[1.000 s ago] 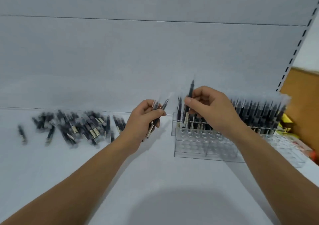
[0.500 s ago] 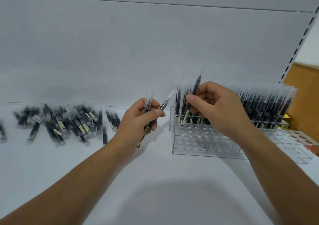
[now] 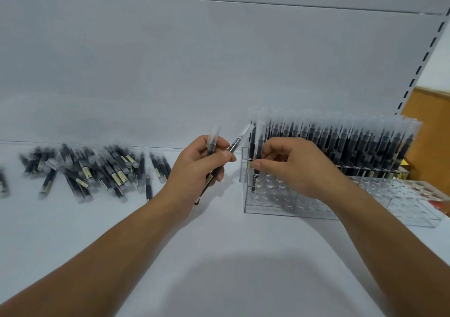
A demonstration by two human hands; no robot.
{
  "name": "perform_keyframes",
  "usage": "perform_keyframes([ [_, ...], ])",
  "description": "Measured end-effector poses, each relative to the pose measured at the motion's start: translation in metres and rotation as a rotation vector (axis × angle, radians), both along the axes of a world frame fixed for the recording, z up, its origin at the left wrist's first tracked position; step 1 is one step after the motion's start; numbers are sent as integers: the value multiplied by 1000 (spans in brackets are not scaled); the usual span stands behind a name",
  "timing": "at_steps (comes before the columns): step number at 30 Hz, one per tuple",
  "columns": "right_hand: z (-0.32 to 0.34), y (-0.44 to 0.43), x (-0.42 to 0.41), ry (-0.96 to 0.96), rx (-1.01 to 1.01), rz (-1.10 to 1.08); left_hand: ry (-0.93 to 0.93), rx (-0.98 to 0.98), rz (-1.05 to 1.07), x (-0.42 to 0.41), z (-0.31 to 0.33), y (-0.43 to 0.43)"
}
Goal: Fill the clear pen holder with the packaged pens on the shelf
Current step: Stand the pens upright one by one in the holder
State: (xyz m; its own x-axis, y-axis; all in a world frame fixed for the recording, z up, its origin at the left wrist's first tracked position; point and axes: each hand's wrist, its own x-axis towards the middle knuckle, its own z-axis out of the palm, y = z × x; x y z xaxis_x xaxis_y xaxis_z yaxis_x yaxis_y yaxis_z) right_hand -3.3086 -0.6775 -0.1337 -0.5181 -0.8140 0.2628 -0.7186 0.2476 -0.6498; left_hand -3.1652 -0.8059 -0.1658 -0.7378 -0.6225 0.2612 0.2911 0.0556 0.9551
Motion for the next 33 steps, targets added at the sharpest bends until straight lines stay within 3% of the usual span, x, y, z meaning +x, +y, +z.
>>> perform_keyframes([
  [6, 3, 9, -1, -22, 4, -16, 5, -48, -27, 3, 1, 3],
  [11, 14, 21, -1, -127, -285, -6, 56, -101, -69, 5, 3, 6],
  [17, 16, 19, 10, -159, -462, 38, 179, -109, -37, 8, 5, 11],
  [19, 19, 20, 11, -203, -436, 123, 195, -143, -70, 9, 5, 14],
  [23, 14, 19, 13, -240, -334, 314, 190, -184, -108, 4, 5, 23],
  [28, 11, 19, 9, -319, -345, 358, 111, -241, -38, 3, 8, 29],
  [33, 20, 21, 6, -468, -576, 247, 71, -219, 50, 1, 5, 22],
])
